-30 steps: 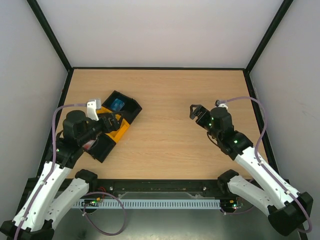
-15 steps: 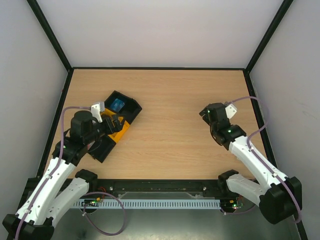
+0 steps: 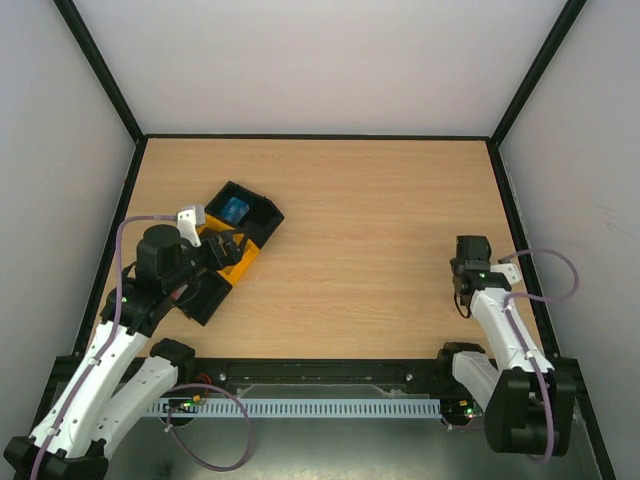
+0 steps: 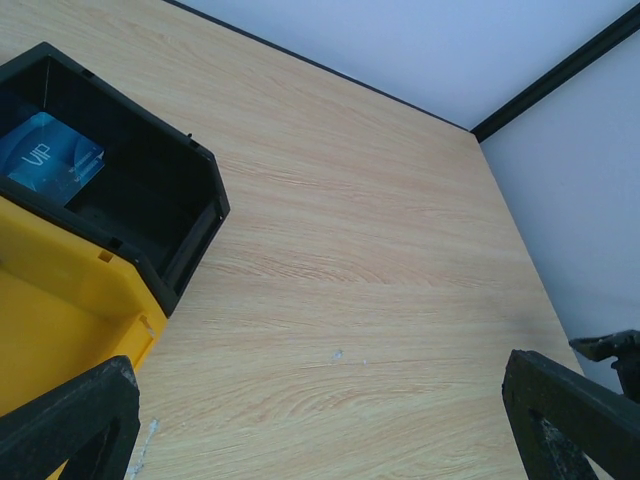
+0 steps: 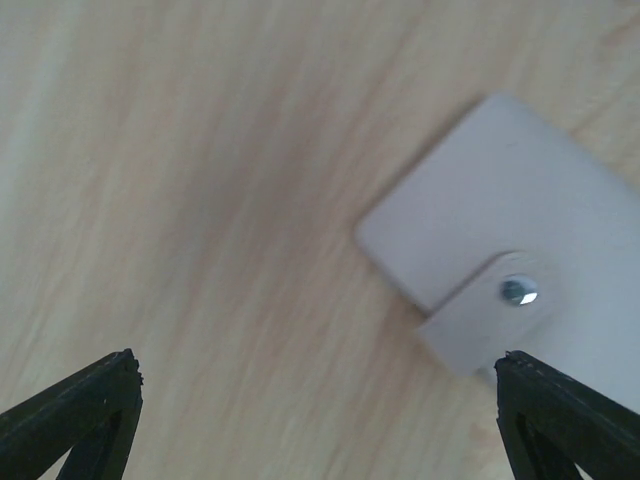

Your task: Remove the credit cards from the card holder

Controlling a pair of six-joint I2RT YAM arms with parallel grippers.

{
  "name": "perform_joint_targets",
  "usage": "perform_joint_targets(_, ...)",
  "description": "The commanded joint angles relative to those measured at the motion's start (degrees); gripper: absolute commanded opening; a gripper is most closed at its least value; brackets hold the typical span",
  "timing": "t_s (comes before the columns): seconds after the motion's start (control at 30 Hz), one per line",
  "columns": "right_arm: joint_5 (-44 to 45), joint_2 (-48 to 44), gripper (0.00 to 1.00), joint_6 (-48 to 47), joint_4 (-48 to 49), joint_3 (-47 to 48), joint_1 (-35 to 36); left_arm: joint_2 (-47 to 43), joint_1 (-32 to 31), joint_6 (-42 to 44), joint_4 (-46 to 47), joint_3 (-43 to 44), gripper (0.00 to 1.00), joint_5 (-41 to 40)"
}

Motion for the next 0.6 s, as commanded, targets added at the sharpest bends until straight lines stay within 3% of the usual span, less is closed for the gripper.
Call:
perform_joint_targets(0.0, 0.29, -0.58, 0.93, 0.41, -1.09, -2.66, -6.55, -0.39, 0.30, 0.28, -0.12, -0.04, 1.00, 0.51)
perform_joint_targets(0.27, -2.66, 1.55, 0.93, -1.91, 3.86, -5.33, -13.28, -0.31, 0.30, -1.33, 0.15, -0.37, 1.00, 0.99)
perform_joint_targets(0.57, -6.38, 3.49, 0.91, -5.81, 11.94, -8.42, -14.34, -0.60, 0.28, -2.98, 0.92, -0.67, 1.00, 2.09)
